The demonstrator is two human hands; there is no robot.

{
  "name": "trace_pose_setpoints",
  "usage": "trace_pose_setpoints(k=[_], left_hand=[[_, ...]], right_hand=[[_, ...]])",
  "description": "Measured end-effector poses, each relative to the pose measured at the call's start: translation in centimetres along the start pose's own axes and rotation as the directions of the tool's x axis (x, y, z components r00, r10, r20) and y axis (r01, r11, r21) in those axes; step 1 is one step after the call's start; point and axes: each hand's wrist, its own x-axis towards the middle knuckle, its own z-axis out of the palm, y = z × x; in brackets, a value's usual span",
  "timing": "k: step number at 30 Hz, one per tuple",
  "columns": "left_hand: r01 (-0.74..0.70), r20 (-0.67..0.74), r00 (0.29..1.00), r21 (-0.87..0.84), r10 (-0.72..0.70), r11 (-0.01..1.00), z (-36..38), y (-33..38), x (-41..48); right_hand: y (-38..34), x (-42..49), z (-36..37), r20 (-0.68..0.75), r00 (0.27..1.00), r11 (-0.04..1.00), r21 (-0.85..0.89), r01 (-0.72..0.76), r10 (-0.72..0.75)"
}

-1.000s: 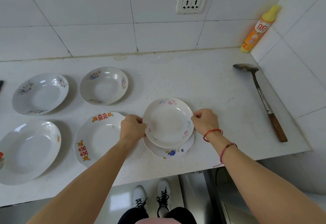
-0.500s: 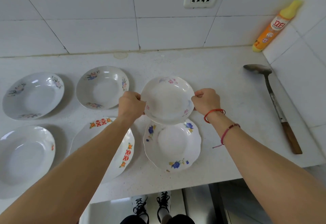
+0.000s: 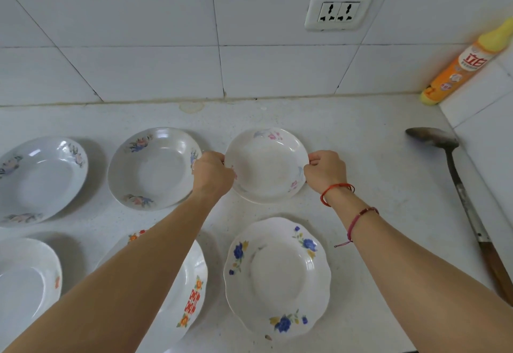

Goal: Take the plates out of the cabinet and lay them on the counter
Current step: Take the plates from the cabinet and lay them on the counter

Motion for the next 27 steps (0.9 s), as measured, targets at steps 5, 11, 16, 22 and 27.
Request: trace_pose_setpoints(k=[5,11,16,22,27], left_hand=[[0.003,0.003,1.000,0.028,-0.003,1.000,0.8,-0.2,0.8],[-0.001,-0.009,1.000,0.035,0.001,0.999,1.1,-0.4,0.9],[-0.013,-0.008,1.000,0.043,0.013,0.999,1.5,-0.4,0.6],[-0.025,-0.001,1.000,0.039,0.025,0.999,1.3,-0.6,0.5],[-0.080,0.035,0.996,0.079,0.078,0.994,0.4,-1.0,-0.2]], right_hand=[[0.5,0.8,0.6,0.005,1.000,1.000,-0.001,0.026,-0.026],[0.7,1.0,1.0,0.023,1.000,1.000,0.004,0.014,-0.014],[1.0,1.1,1.3,0.019,1.000,1.000,-0.025,0.017,-0.017],[1.6,1.4,1.8,0.057,0.998,1.000,-0.007,0.017,-0.017],[2.0,1.1,2.0,0.088,0.996,0.998,-0.041,0.038,-0.034]])
